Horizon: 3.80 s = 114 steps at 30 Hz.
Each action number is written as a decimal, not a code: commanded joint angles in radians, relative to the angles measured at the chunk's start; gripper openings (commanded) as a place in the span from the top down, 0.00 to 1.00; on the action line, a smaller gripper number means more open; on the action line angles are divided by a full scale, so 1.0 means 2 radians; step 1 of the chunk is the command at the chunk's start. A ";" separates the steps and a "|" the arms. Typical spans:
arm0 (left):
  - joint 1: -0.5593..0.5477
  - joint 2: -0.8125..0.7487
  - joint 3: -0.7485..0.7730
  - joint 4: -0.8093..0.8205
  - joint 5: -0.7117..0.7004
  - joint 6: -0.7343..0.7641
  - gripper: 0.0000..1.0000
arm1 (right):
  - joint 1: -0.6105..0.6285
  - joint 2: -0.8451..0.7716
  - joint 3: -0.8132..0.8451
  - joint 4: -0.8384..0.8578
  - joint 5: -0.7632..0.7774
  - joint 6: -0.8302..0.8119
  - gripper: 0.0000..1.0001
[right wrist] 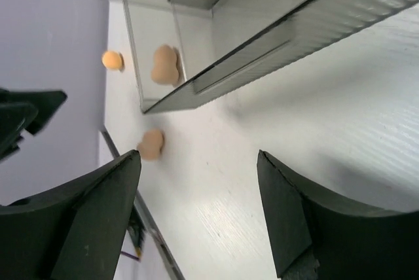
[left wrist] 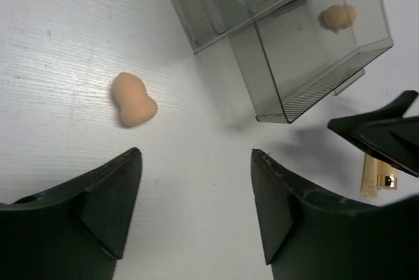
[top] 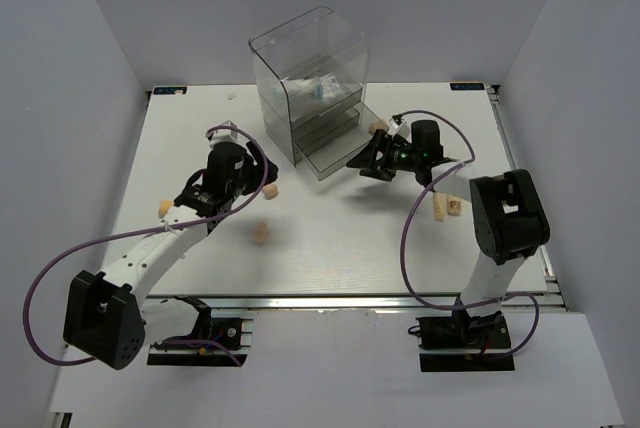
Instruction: Organize the makeup
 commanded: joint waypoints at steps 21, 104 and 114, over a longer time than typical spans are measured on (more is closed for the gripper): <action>0.041 0.116 0.043 -0.027 0.064 -0.103 0.13 | -0.058 -0.257 0.010 -0.306 0.063 -0.462 0.70; -0.100 0.355 0.355 0.007 0.011 0.331 0.59 | -0.134 -0.272 -0.047 -0.274 -0.010 -0.472 0.59; -0.105 0.333 0.373 0.004 0.017 0.300 0.36 | -0.134 -0.204 0.033 -0.287 0.026 -0.539 0.48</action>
